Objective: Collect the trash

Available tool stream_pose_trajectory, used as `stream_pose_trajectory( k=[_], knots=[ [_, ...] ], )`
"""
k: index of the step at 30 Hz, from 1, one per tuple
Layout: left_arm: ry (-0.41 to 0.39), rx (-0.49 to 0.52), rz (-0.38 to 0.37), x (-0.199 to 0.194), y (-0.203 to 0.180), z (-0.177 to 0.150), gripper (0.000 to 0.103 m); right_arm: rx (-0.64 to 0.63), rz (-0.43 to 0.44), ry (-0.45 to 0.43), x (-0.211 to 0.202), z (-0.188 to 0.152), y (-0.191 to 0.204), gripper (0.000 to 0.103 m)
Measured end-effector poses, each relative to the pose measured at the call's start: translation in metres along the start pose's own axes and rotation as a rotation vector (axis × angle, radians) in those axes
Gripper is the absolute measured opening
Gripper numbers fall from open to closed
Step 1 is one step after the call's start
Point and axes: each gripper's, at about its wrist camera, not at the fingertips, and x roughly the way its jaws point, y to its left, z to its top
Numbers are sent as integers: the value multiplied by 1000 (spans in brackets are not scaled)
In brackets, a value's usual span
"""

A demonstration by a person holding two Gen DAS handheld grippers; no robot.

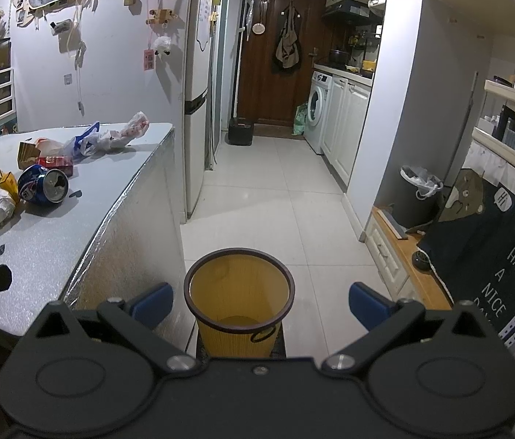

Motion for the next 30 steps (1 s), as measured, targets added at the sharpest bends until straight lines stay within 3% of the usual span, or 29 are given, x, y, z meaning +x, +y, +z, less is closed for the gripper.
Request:
stream_pose_trajectory(
  k=[30],
  knots=[
    [-3,2,-4,0,-3,3,103,-6,-2,0,2,2,3,103]
  ],
)
